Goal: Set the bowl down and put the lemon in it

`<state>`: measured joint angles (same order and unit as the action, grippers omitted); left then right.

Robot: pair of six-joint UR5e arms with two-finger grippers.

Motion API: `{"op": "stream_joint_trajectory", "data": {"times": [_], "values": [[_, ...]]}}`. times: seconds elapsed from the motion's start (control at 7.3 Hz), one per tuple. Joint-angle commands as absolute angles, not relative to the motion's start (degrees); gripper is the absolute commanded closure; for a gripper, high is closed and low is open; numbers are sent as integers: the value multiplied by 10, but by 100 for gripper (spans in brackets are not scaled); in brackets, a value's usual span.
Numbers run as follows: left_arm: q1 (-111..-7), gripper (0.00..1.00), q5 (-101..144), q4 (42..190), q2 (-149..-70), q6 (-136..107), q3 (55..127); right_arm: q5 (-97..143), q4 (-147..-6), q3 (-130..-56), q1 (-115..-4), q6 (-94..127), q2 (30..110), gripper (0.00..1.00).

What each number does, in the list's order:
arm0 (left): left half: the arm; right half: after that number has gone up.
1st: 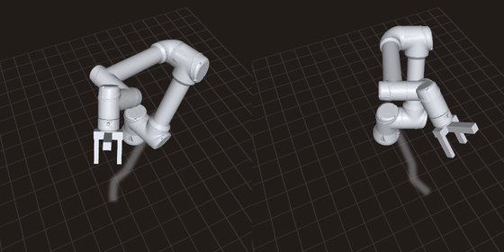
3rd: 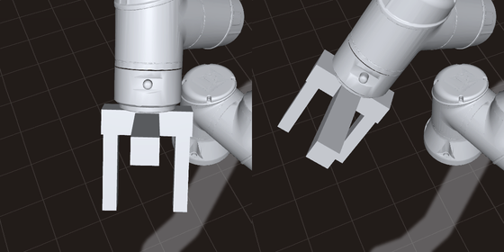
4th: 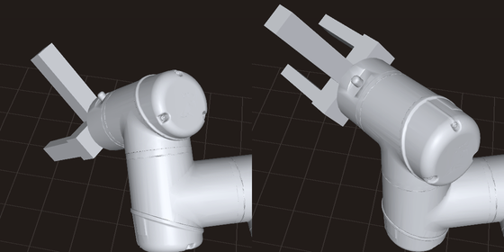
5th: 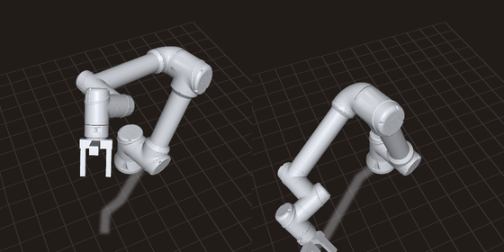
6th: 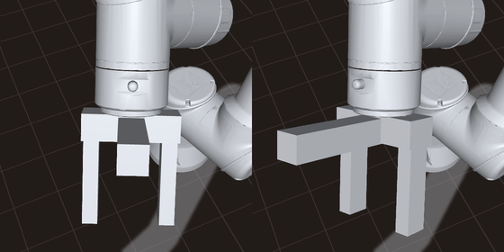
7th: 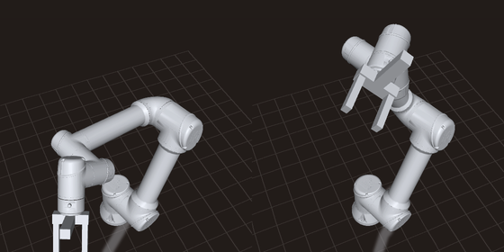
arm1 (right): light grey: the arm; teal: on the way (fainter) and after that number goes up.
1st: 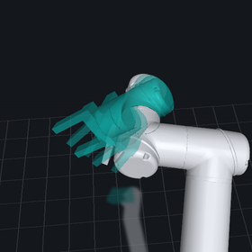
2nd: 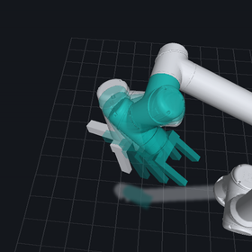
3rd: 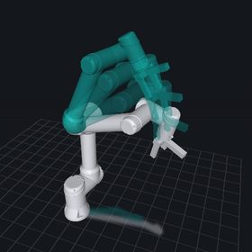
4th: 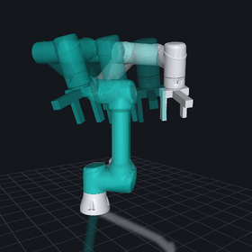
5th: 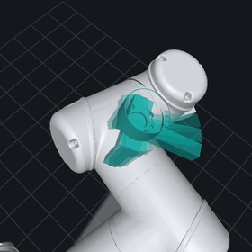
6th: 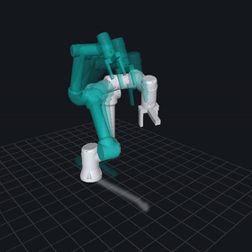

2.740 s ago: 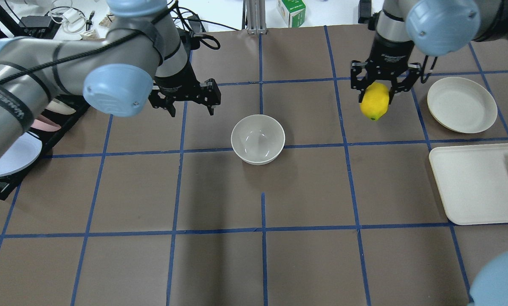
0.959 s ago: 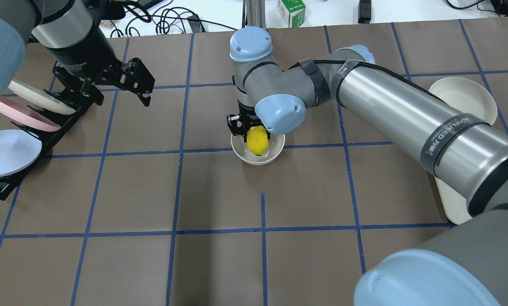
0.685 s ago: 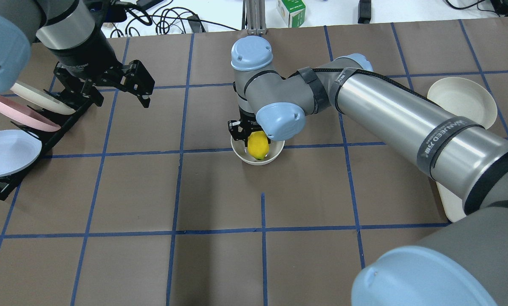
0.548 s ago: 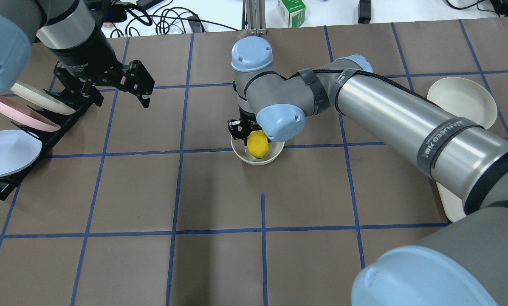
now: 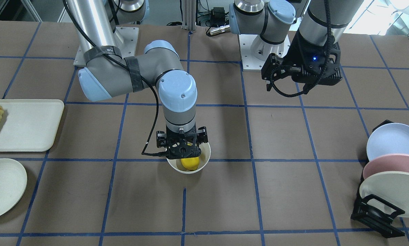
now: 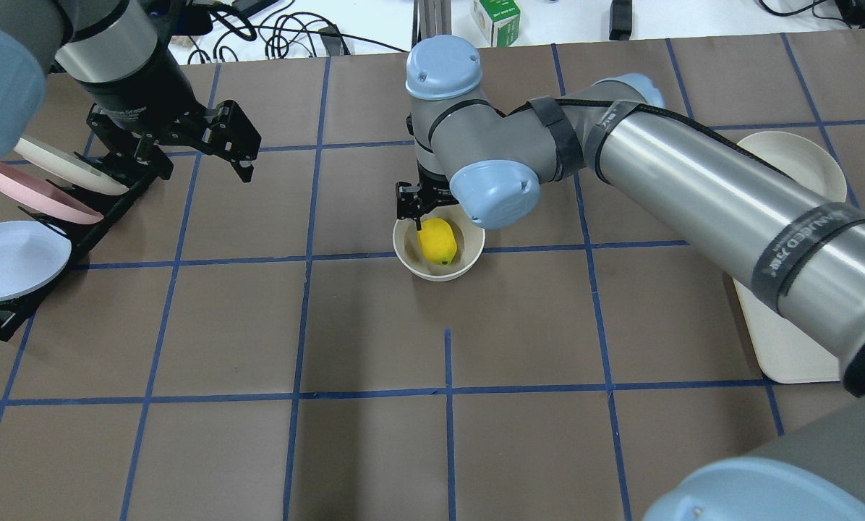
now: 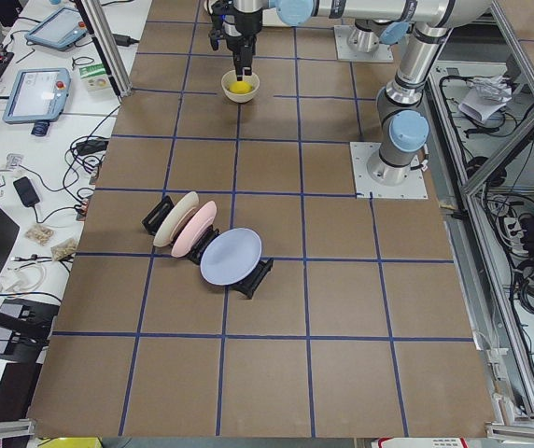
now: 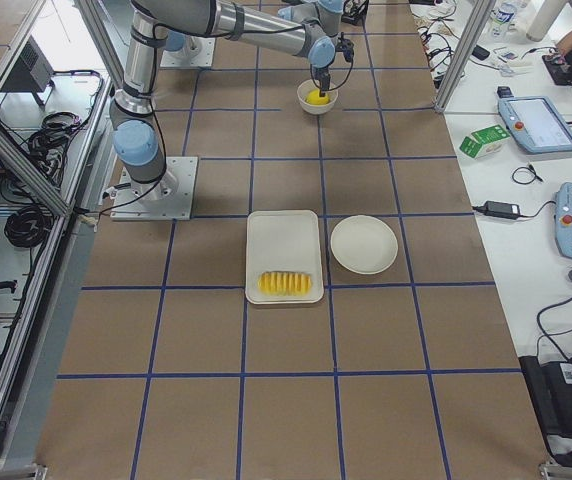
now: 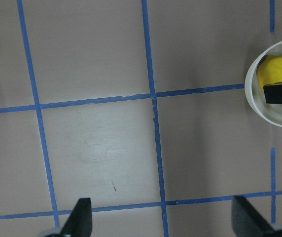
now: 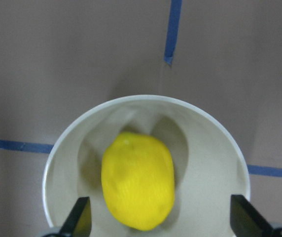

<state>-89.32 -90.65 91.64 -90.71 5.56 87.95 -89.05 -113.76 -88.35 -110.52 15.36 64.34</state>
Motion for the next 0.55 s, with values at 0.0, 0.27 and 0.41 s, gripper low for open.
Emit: {"op": "stream_joint_trajectory", "data": {"times": [0.0, 0.27, 0.41], "values": [[-894, 0, -906, 918, -905, 55, 882, -891, -1078, -886, -1052, 153, 704, 0], [-894, 0, -906, 918, -904, 55, 885, -891, -1022, -887, -998, 131, 748, 0], [-894, 0, -906, 918, -904, 55, 884, -891, -1002, -887, -985, 130, 765, 0]]}}
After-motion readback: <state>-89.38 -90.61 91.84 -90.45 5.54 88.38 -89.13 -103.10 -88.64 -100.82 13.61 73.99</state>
